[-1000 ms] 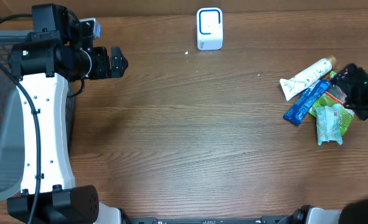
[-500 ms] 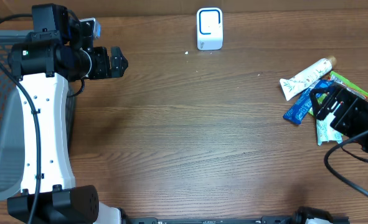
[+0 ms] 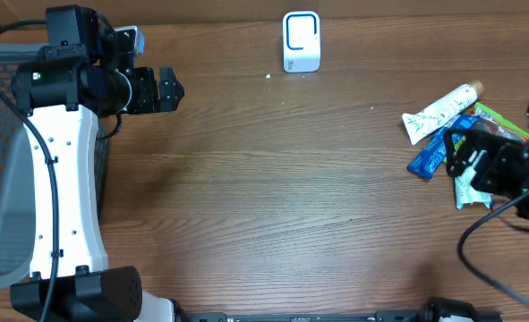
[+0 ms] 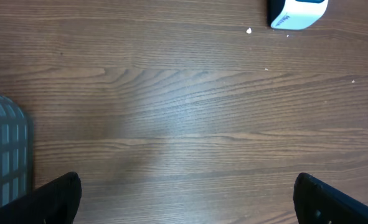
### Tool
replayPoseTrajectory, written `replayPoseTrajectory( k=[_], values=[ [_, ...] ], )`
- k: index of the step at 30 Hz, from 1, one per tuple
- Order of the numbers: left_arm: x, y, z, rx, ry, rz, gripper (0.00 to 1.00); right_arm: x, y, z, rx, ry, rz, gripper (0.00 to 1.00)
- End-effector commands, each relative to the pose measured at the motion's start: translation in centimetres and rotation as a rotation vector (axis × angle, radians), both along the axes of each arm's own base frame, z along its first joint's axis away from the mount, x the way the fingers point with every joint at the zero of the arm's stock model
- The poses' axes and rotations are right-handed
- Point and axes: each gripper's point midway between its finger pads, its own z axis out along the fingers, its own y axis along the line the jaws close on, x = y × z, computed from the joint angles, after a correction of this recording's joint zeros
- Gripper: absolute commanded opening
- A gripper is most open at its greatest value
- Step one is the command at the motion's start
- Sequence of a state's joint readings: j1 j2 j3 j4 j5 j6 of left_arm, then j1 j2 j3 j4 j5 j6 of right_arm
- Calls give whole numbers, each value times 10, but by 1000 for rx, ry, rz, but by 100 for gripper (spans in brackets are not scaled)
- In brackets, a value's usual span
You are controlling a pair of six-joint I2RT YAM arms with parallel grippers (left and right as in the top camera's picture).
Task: Scan the item barcode
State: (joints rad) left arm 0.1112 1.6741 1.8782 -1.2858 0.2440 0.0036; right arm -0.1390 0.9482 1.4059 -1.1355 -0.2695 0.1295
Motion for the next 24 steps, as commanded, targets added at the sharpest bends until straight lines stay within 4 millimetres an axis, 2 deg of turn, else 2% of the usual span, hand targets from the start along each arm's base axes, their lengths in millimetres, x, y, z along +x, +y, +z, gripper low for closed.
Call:
replayPoseTrajectory(
  k=[1, 6, 13, 17, 24],
  values=[
    [2, -1, 0, 2, -6, -21, 100, 2, -2, -10, -132, -130, -22, 100],
    [2, -1, 0, 2, -6, -20, 100, 6, -4, -30, -196, -328, -91, 100],
    [2, -1, 0, 2, -6, -20, 100, -2, 4, -77, -158, -533, -72, 100],
    [2, -1, 0, 2, -6, -20, 100, -7, 12, -103, -134, -608, -37, 100],
    [2, -1, 0, 2, -6, -20, 100, -10, 24, -146, -113, -628, 17, 100]
  ],
)
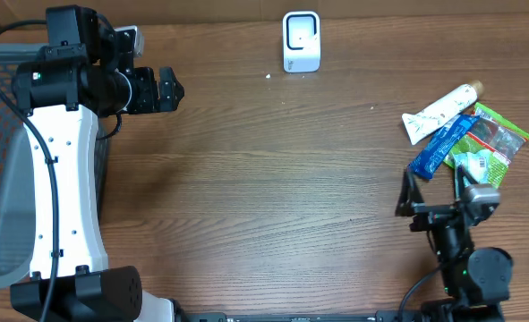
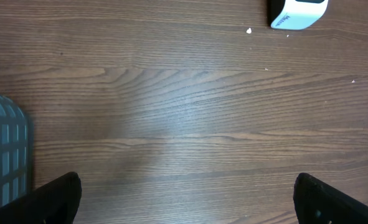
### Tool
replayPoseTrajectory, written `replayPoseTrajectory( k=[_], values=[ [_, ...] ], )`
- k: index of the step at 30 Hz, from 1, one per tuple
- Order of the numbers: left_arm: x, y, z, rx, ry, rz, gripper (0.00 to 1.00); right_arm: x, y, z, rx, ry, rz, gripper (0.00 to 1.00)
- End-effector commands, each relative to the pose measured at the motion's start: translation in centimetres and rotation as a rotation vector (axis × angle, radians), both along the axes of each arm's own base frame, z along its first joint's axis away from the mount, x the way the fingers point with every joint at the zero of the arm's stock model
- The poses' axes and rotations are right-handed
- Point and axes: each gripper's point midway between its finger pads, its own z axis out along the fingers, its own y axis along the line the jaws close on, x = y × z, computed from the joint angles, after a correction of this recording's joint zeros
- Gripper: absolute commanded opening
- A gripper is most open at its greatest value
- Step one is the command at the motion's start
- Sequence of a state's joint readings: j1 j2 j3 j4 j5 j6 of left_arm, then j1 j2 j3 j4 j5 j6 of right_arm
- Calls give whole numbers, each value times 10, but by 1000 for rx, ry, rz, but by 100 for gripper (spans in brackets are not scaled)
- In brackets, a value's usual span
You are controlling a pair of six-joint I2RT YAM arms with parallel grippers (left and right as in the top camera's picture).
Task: Scan the item barcode
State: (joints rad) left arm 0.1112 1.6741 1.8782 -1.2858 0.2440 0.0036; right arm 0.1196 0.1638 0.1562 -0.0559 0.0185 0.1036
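The white barcode scanner [image 1: 301,40] stands at the back middle of the table and shows again in the left wrist view's top right corner [image 2: 299,12]. A pile of items lies at the right: a white tube [image 1: 439,112], a blue packet [image 1: 441,148], a green packet [image 1: 494,134] and a teal-and-white packet [image 1: 476,165]. My right gripper [image 1: 434,190] is just in front of the pile, open and holding nothing. My left gripper [image 1: 166,88] hangs open and empty over bare wood at the back left, its fingertips [image 2: 56,199] spread wide.
A grey mesh basket [image 1: 0,179] stands beyond the table's left edge, its corner visible in the left wrist view [image 2: 3,149]. A small white speck [image 1: 268,76] lies near the scanner.
My right arm was over the item pile at the far right edge; it now stands nearer the front edge, gripper open just short of the pile. The items lie uncovered. The left arm has not moved.
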Motion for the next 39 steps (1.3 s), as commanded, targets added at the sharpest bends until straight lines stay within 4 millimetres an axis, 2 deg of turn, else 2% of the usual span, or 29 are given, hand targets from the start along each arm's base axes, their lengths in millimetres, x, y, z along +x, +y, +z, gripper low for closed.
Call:
replayPoseTrajectory(
  k=[1, 11, 14, 39],
  values=[
    [2, -1, 0, 2, -6, -20, 100, -2, 9, -14, -2, -10, 48, 100],
    [2, -1, 0, 2, -6, -21, 100, -4, 14, -47, -5, 36, 71, 100],
    [2, -1, 0, 2, -6, -20, 100, -6, 12, -42, -1, 11, 66, 100],
    [2, -1, 0, 2, -6, -20, 100, -6, 13, -43, -1, 14, 70, 100]
  ],
)
